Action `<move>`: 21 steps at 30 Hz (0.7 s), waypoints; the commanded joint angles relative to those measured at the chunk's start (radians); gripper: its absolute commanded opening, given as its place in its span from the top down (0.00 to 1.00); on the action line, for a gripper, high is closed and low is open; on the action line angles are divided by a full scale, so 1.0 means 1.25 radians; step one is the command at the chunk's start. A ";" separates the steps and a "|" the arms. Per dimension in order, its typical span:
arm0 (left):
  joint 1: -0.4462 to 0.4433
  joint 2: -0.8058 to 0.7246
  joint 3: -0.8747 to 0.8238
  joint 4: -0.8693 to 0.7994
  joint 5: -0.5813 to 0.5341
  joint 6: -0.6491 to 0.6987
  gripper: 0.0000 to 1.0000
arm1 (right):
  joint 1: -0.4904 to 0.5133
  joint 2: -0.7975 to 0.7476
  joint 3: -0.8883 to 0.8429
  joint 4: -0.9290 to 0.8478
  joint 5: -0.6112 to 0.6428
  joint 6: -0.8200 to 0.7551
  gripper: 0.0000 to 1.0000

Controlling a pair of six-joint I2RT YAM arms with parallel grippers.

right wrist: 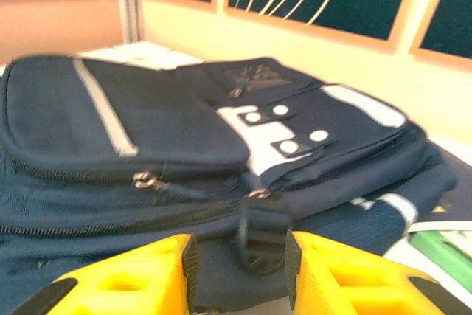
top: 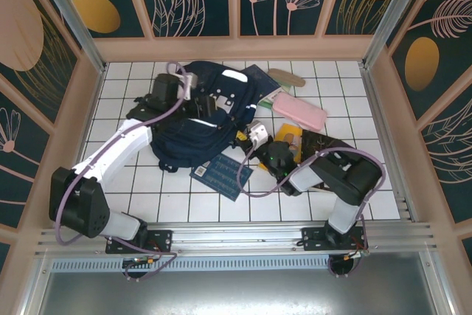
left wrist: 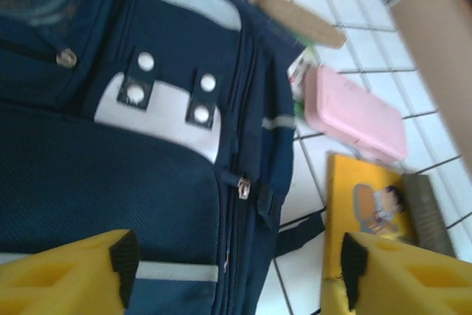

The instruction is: Pack books, pencil case, and school supplies into a backpack

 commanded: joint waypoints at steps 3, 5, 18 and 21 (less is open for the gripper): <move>-0.072 0.056 -0.006 -0.129 -0.197 0.152 0.13 | -0.021 -0.098 -0.027 -0.048 -0.040 0.054 0.61; -0.107 0.060 -0.012 -0.161 -0.249 0.179 0.11 | -0.032 -0.123 -0.044 -0.050 -0.042 0.066 0.61; -0.149 0.176 -0.008 -0.181 -0.404 0.209 0.07 | -0.074 -0.152 -0.089 -0.018 -0.084 0.117 0.60; -0.148 0.231 -0.004 -0.143 -0.433 0.211 0.08 | -0.076 -0.156 -0.091 -0.018 -0.091 0.120 0.60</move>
